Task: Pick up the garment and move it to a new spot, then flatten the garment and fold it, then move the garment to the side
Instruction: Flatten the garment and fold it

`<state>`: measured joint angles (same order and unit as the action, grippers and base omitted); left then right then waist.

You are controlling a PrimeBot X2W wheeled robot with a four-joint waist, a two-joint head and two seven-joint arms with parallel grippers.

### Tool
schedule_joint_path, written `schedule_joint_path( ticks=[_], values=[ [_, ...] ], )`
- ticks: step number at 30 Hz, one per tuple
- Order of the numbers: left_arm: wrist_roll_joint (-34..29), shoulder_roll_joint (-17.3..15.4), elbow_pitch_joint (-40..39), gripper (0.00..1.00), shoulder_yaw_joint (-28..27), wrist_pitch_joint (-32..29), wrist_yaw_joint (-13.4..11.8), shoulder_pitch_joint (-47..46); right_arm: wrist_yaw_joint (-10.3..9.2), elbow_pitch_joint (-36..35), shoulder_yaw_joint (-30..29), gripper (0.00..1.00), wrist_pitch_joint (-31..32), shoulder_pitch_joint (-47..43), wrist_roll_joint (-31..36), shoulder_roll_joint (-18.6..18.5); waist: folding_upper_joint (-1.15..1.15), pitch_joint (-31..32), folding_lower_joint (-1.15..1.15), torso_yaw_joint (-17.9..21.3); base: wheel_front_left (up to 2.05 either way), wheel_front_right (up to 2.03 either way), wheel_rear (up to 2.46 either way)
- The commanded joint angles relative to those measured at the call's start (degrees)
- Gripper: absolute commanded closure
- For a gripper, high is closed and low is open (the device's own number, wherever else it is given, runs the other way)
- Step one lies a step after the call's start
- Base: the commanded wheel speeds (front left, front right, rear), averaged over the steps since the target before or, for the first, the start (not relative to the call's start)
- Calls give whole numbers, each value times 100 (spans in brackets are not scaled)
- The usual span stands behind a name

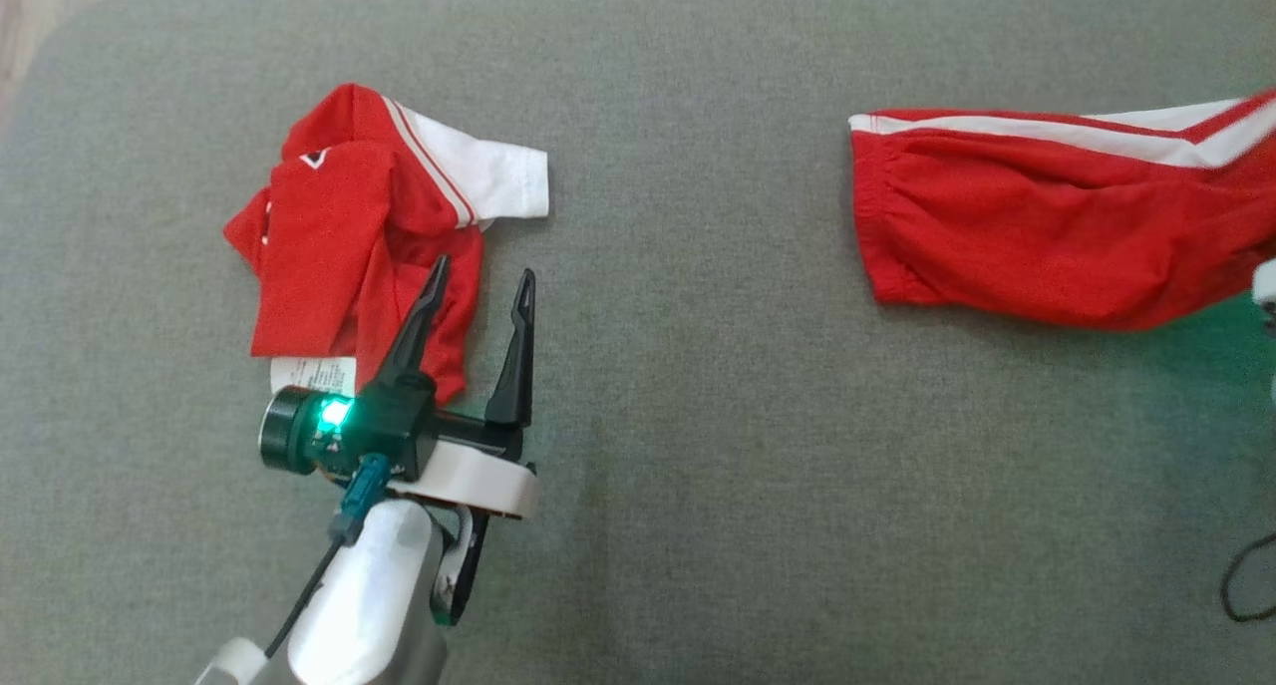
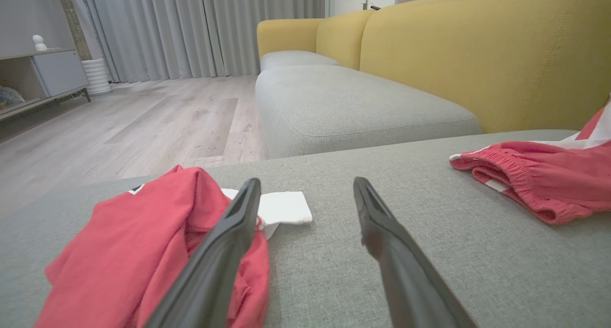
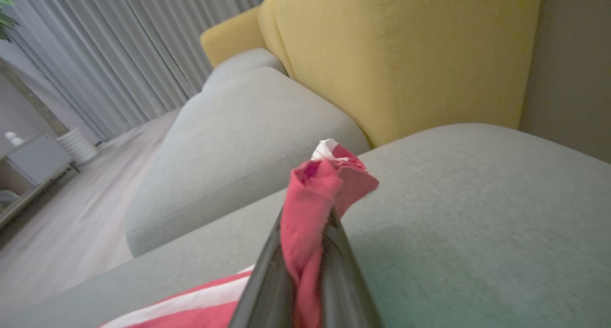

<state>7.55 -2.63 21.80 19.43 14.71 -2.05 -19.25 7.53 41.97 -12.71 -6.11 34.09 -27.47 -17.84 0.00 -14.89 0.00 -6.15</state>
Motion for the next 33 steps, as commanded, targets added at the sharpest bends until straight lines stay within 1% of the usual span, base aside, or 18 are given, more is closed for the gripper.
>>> schedule_joint_path(
  ticks=[1,4,9,15,23,26,27,32,33],
  values=[
    [-37,-64,-141,0,-229,29,-2,-30,-4,-279,173,100,-67,-77,-92,-16,0,72,0,-18,0,0,0],
    [-38,-67,-93,0,-255,29,8,4,-4,-573,441,100,-133,-149,-355,93,0,201,0,-39,0,0,0],
    [-31,-67,-13,0,-268,29,42,63,-4,-1038,1078,100,-164,-244,-727,288,0,387,0,-94,0,0,0],
    [-10,-60,8,0,-261,29,61,116,-4,-1217,1862,100,-129,-201,-1021,458,0,459,0,-253,0,0,0],
    [24,-52,1,0,-263,29,58,119,-4,-862,3064,100,-76,14,-1040,554,0,360,0,-511,0,0,0],
    [283,-42,19,0,-359,29,76,127,-4,-666,3573,100,-32,0,-1067,502,0,365,0,-568,0,0,0],
    [283,-42,19,0,-359,29,76,127,-4,-666,3573,100,-32,0,-1067,502,0,365,0,-568,0,0,0],
    [332,-37,48,0,-372,29,48,102,-4,-244,4342,100,-50,-24,-1027,334,0,440,0,-565,0,0,0],
    [329,-36,51,0,-371,29,46,107,-4,-131,4475,94,-75,-7,-971,299,0,459,0,-543,0,0,0]
  ],
)
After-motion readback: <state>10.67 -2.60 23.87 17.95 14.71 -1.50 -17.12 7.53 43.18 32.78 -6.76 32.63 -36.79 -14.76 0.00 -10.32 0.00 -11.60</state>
